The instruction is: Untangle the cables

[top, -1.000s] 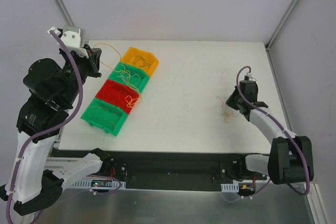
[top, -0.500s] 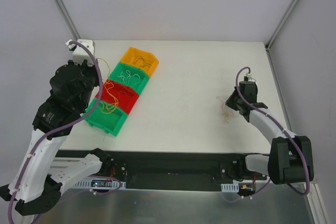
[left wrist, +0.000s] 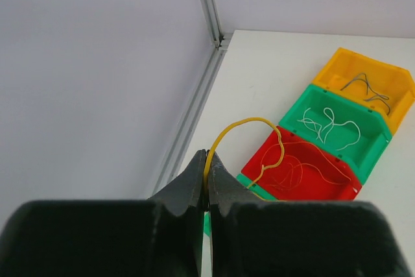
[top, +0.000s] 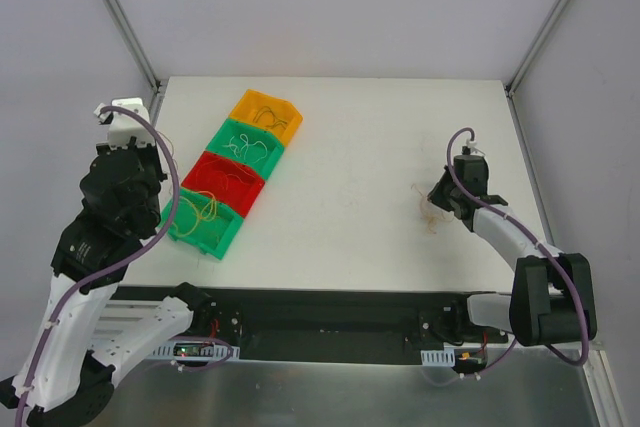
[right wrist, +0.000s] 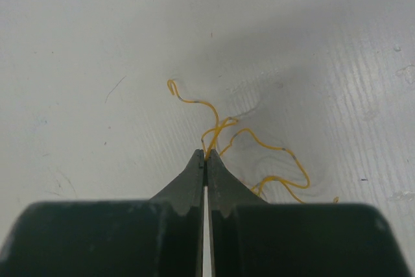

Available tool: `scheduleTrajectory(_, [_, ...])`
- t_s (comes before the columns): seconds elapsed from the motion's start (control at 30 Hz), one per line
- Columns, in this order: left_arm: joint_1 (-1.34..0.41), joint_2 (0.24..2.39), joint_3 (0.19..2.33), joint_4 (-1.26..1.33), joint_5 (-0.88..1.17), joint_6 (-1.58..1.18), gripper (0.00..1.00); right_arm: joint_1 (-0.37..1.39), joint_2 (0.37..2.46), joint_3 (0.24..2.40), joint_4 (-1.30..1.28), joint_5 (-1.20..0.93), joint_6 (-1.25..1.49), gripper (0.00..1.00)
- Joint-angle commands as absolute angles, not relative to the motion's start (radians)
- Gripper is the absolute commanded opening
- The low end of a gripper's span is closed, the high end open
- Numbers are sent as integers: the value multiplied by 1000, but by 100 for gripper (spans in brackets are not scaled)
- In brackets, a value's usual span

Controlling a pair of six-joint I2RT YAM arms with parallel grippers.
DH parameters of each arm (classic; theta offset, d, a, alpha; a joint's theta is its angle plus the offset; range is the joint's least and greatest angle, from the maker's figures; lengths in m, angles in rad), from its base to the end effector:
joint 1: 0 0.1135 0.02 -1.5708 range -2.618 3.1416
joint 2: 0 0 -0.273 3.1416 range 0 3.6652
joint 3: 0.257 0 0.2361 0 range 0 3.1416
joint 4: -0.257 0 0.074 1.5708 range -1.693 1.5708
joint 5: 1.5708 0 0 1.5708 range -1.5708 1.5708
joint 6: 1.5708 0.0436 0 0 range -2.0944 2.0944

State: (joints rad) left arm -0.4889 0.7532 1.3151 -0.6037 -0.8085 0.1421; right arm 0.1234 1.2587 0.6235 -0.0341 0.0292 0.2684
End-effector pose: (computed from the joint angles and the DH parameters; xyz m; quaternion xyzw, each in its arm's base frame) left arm 0.0908 -0.0126 0.4683 -0.0529 0.7153 0.1698 0.6758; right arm 0.2461 0.0292 0.2132 0.0715 0.8972 0.0719 0.4298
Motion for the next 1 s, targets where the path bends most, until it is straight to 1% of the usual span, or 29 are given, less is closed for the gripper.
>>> scheduleTrajectory(0.0, [-479, 727, 1301, -584, -881, 178, 0, 130, 1259, 626, -6, 15, 253, 0])
scheduleTrajectory(0.13, [-477, 724, 1217, -578, -859, 124, 0, 133, 1253, 618, -5, 18, 253, 0])
scheduleTrajectory(0.27, [-462, 742, 1108, -539, -793, 55, 0, 133, 1269, 621, -6, 12, 250, 0])
scheduleTrajectory(0.4, [-407, 770, 1023, -473, -686, 40, 0, 137, 1246, 615, -6, 11, 247, 0])
scheduleTrajectory(0.53, [-390, 796, 1049, -459, -592, 64, 0, 141, 1229, 612, -6, 15, 244, 0])
scheduleTrajectory(0.7, [-390, 821, 1158, -456, -542, 152, 0, 141, 1241, 617, -5, 12, 247, 0])
scheduleTrajectory(0.97, [-390, 844, 1279, -453, -557, 276, 0, 141, 1247, 617, -5, 12, 244, 0])
